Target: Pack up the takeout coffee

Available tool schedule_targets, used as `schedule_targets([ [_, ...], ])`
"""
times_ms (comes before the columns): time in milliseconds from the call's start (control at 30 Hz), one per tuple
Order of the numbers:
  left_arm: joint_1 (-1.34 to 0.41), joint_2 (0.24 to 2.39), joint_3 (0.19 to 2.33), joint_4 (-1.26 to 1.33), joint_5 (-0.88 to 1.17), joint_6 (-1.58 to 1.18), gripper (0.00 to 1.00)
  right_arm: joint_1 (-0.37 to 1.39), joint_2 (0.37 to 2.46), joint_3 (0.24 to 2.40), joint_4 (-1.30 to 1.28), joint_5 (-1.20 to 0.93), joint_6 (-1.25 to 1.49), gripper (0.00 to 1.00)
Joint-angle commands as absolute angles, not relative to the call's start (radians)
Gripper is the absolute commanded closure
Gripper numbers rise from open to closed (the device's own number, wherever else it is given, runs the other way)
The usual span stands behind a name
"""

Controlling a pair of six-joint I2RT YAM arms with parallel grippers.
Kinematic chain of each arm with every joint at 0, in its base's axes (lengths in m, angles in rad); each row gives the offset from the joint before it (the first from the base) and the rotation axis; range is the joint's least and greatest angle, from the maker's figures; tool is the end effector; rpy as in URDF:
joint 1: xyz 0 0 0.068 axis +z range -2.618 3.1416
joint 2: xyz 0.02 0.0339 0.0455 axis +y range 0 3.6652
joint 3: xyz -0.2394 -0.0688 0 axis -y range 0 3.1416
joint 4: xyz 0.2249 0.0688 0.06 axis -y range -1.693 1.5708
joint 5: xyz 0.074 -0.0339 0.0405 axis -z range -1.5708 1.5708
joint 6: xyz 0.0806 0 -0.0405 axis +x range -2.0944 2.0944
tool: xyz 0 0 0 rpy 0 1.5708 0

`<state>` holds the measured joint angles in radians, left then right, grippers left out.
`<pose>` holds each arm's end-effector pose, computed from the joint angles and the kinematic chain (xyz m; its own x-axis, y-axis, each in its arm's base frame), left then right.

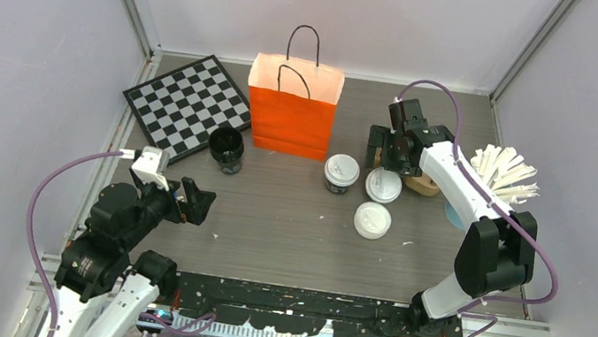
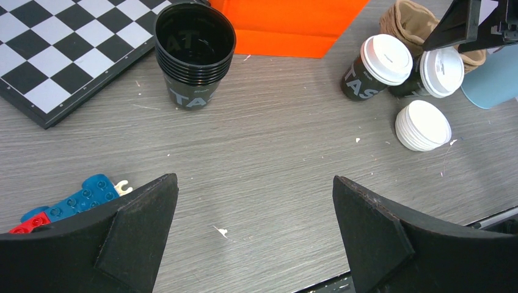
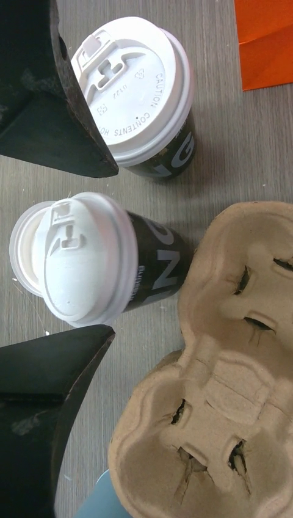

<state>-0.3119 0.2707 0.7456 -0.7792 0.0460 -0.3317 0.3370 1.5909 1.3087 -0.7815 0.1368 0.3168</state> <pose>0.1029 -0.0371 0.2874 -0.3831 -0.2183 -0.8976 0.2364 0.9161 -0.3237 0.3172 0.0995 0.2134 -0.8665 0.0234 -0.4986 0.0051 0.9993 0.0380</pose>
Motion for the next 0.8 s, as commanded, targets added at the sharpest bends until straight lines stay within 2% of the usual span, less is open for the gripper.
schedule_targets([
  [0,-0.305,0.272,0.743,-0.753,0.051,-0.314,0.0,0.335,1.563,1.317,-0.755,0.122,0.308,0.06],
  [200,-0.305,0.278,0.742,-0.751,0.054,-0.314,0.0,0.335,1.536,1.325,-0.768,0.125,0.313,0.06],
  [433,-0.306,0.277,0.742,-0.751,0.052,-0.314,0.0,0.336,1.529,1.332,-0.82,0.129,0.332,0.16],
  [600,-0.304,0.284,0.742,-0.748,0.061,-0.314,0.0,0.335,1.43,1.29,-0.863,0.265,0.542,0.13],
  [767,-0.296,0.283,0.74,-0.743,0.08,-0.314,0.0,0.336,1.314,1.148,-0.788,0.428,0.679,0.16],
])
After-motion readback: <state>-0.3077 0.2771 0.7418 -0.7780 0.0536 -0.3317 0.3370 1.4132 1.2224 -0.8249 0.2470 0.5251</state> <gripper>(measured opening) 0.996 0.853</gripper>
